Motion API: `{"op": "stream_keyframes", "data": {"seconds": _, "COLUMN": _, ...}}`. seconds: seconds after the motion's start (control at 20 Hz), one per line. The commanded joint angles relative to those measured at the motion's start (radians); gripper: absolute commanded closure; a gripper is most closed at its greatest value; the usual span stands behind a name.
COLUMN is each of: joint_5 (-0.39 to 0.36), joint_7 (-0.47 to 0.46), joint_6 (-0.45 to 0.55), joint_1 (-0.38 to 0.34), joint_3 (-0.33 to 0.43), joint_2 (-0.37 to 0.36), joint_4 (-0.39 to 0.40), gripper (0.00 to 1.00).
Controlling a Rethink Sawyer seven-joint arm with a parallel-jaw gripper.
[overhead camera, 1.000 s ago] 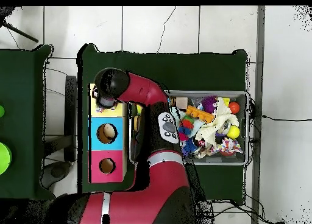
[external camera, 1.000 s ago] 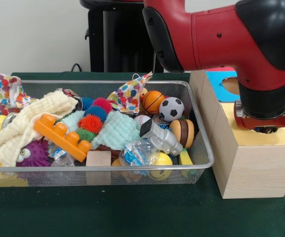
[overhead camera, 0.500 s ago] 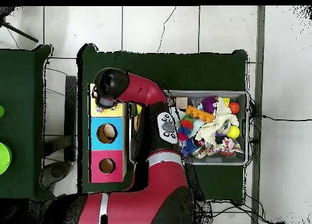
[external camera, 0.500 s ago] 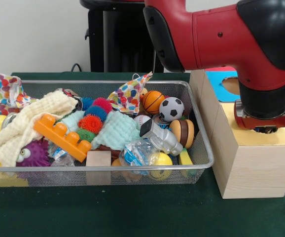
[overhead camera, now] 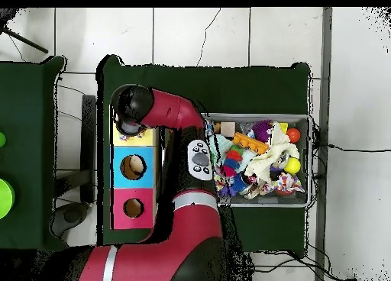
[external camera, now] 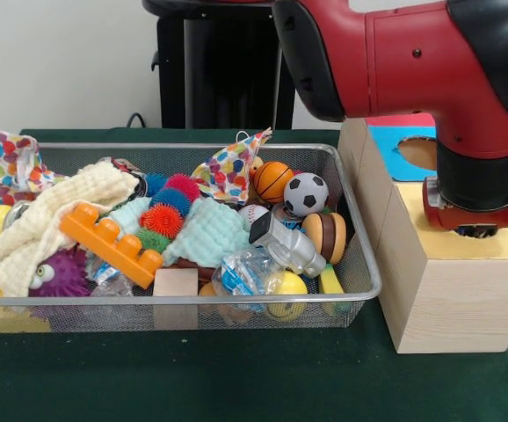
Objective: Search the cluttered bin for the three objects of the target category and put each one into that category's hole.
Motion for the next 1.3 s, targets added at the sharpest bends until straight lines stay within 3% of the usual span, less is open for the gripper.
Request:
{"op": "stream_keyframes", "data": {"seconds": 0.05, "joint_5": -0.005, "joint_7": 0.263, "joint_6": -0.213, "joint_1": 0.017, "joint_3": -0.010, "joint_2": 0.217, "joint_4": -0.079, "gripper": 1.00}}
{"op": "stream_keyframes", "data": {"seconds": 0.7, "joint_5": 0.025, "joint_7": 0.295, "joint_6": -0.156, "joint_1": 0.038, "joint_3": -0.050, "joint_2": 0.213, "joint_4": -0.121, "gripper": 1.00}}
{"op": "stream_keyframes", "data": {"seconds": 1.3, "joint_5": 0.044, "joint_7": 0.266, "joint_6": -0.100, "joint_1": 0.024, "joint_3": -0.051, "joint_2": 0.130, "joint_4": -0.072, "gripper": 1.00}}
